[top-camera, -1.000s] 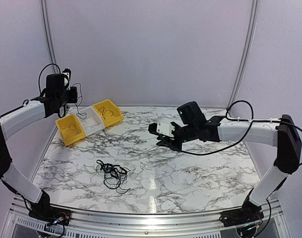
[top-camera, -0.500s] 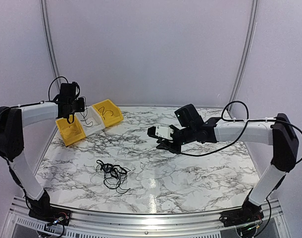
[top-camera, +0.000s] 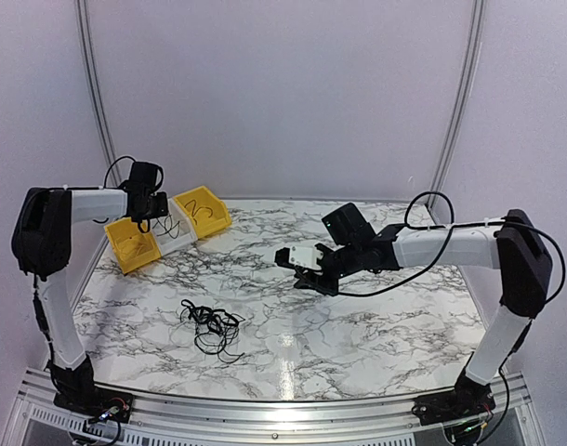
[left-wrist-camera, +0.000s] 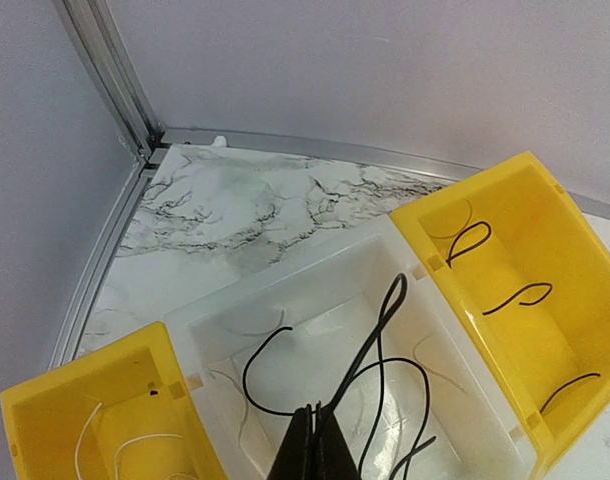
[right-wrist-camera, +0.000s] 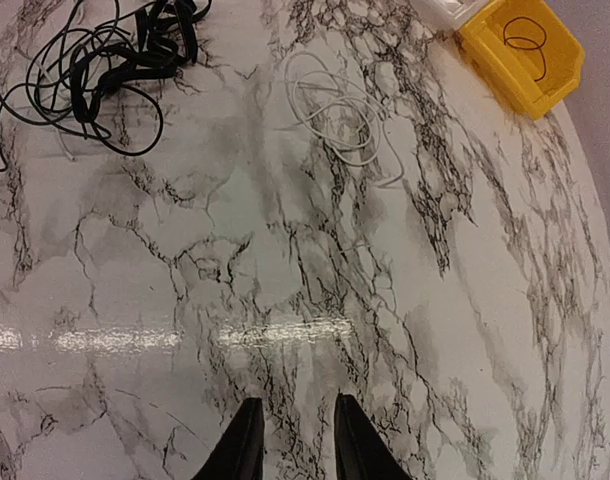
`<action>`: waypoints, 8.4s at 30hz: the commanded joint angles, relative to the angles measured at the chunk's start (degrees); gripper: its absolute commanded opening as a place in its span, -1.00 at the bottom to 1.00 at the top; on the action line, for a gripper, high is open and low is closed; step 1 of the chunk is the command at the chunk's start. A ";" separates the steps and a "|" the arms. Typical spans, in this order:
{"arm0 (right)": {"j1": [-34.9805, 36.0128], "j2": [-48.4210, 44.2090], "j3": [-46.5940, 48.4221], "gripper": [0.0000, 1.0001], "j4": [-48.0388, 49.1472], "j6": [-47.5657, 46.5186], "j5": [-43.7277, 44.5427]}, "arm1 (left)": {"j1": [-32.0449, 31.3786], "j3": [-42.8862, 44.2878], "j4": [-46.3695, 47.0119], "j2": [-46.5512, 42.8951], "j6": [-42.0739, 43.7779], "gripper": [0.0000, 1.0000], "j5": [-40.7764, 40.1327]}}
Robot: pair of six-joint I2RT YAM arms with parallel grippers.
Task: Untangle the cables
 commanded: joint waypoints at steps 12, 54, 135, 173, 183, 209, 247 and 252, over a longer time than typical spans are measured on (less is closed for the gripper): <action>0.59 2.49 2.66 -0.49 -1.73 -1.15 0.32 | 3.52 8.56 -9.33 7.37 -3.73 -0.84 9.88; -0.44 9.99 19.38 -0.25 -6.01 3.38 3.14 | -10.84 -29.51 14.35 -44.81 5.25 0.98 29.70; 0.20 -5.76 9.22 -1.00 -3.34 9.85 -6.32 | -35.80 -33.17 19.56 -39.84 -0.81 0.33 23.49; -0.13 -11.91 0.39 -1.00 2.39 8.81 -15.38 | -42.81 -35.53 33.13 -16.71 -22.91 0.05 -11.05; -0.14 -10.19 0.31 -1.00 3.75 9.57 -9.57 | -43.33 -42.95 27.96 -32.72 -14.69 0.11 -8.64; -0.11 -12.53 0.59 -1.00 1.03 8.13 -17.72 | -41.46 -31.23 28.07 -10.38 -20.57 -0.11 -6.48; -8.44 -25.11 32.50 -1.00 -35.57 -0.71 -29.26 | -30.46 -35.68 27.71 -9.66 -16.46 -0.27 -3.52; -8.42 -25.94 29.09 -1.00 -32.54 0.76 -27.97 | -29.97 -37.09 27.73 -13.70 -13.26 -0.18 -0.75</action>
